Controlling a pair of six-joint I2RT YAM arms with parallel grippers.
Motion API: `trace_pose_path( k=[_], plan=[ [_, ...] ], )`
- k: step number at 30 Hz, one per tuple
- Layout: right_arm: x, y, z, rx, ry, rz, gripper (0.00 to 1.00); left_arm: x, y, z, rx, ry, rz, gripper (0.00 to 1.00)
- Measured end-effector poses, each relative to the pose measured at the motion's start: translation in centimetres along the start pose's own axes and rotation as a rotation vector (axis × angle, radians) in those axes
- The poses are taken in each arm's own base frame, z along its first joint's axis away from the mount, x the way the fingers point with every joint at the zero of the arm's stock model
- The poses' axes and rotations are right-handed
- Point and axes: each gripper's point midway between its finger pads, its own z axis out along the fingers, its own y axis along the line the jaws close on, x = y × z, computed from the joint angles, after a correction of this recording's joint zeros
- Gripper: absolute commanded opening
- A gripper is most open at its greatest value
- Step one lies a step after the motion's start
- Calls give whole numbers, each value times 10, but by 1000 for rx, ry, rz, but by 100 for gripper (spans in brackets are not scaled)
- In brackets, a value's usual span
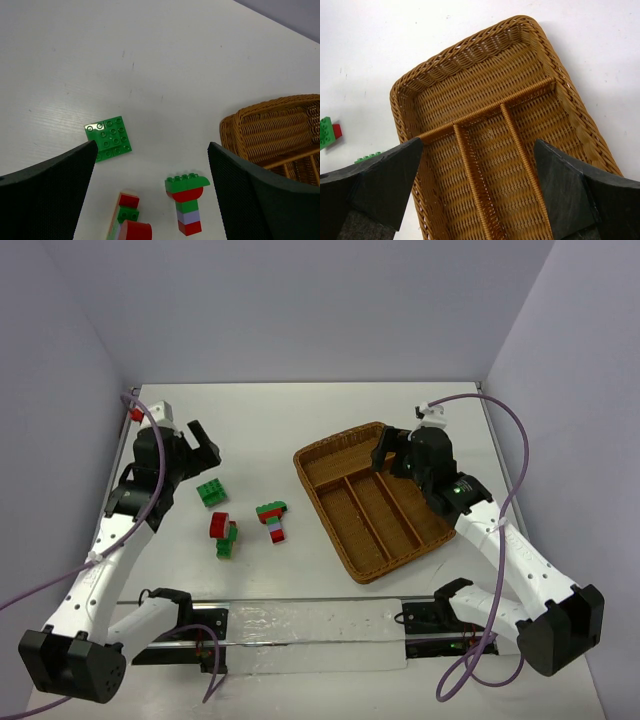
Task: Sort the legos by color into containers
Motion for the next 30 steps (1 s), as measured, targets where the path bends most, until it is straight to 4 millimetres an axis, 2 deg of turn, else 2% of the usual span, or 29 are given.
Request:
trace_pose_path(
  k=[3, 12, 23, 30],
  plan=[
    [0, -1, 0, 5, -2, 5, 100, 0, 1, -4, 0, -2, 10, 99],
    [2, 5, -1, -26, 12, 12, 100, 26, 18, -6, -82, 96, 81, 98],
    [4, 10, 2, -46, 23, 40, 100, 46, 19, -21, -123, 217, 119, 96],
    [0, 24, 4, -102, 15, 81, 100, 76, 17, -22, -152, 360, 151, 92]
  ],
)
